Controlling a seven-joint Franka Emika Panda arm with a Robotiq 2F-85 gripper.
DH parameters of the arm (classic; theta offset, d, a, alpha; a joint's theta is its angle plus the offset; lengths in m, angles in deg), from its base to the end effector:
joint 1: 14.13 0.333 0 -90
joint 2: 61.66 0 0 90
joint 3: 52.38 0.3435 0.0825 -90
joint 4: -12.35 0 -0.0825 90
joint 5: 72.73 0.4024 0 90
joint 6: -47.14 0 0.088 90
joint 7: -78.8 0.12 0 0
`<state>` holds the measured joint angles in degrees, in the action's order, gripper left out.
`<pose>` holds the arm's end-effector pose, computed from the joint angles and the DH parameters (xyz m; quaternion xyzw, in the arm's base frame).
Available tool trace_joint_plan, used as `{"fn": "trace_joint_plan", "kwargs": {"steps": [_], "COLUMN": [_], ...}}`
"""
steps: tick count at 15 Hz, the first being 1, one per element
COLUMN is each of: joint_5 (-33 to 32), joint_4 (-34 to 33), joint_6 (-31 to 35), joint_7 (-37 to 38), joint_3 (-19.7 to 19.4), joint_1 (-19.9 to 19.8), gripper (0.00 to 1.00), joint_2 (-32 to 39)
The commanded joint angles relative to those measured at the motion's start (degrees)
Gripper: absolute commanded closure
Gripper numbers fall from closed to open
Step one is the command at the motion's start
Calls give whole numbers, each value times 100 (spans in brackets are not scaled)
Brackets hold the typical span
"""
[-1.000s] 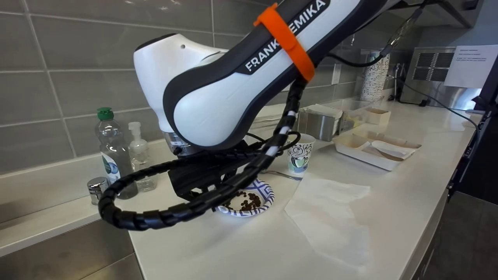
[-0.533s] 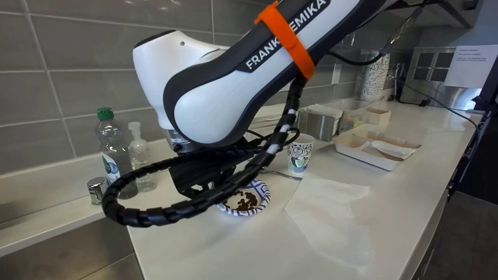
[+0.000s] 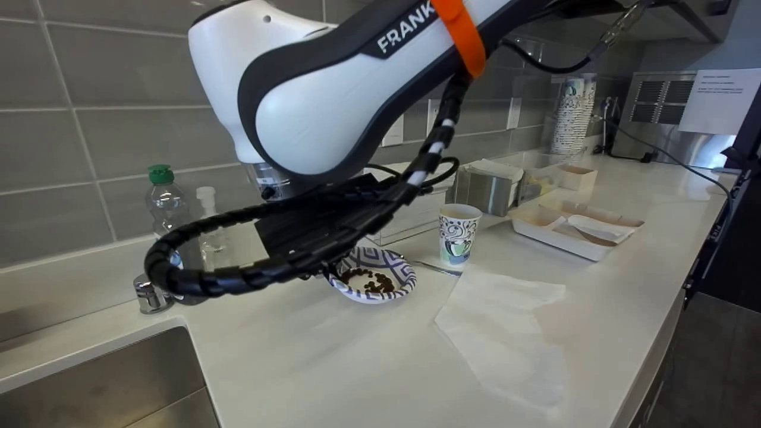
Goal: Pick up the plate and pour it's contents in the cup
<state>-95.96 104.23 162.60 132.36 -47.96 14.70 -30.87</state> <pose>0.6086 0.3575 0.3126 0.9825 -0.0809 0.0640 0.1548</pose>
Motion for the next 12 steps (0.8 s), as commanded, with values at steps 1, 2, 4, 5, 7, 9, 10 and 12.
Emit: {"fn": "trace_joint_plan", "kwargs": {"steps": [1,2,4,5,7,9,10,12], "joint_5": [-88,-41,-1,55,158,251,265,522], "joint_4": [28,113,227,285,401,542,614,792], "joint_6": [-502,-541,-553,-601,-599,-544,-530,-445], "joint_7": [-142,-358,-669,-804,-1092,-1392,-1497,-1785], "joint_3": [52,115,172,190,229,257,259,311], "joint_1": [1,-75,-183,-240,-371,-531,-595,-779], "gripper": [99,99,99,99,99,99,99,99], "joint_2": [-331,-473,-693,-824,-1050,-1291,-1396,-1646]}}
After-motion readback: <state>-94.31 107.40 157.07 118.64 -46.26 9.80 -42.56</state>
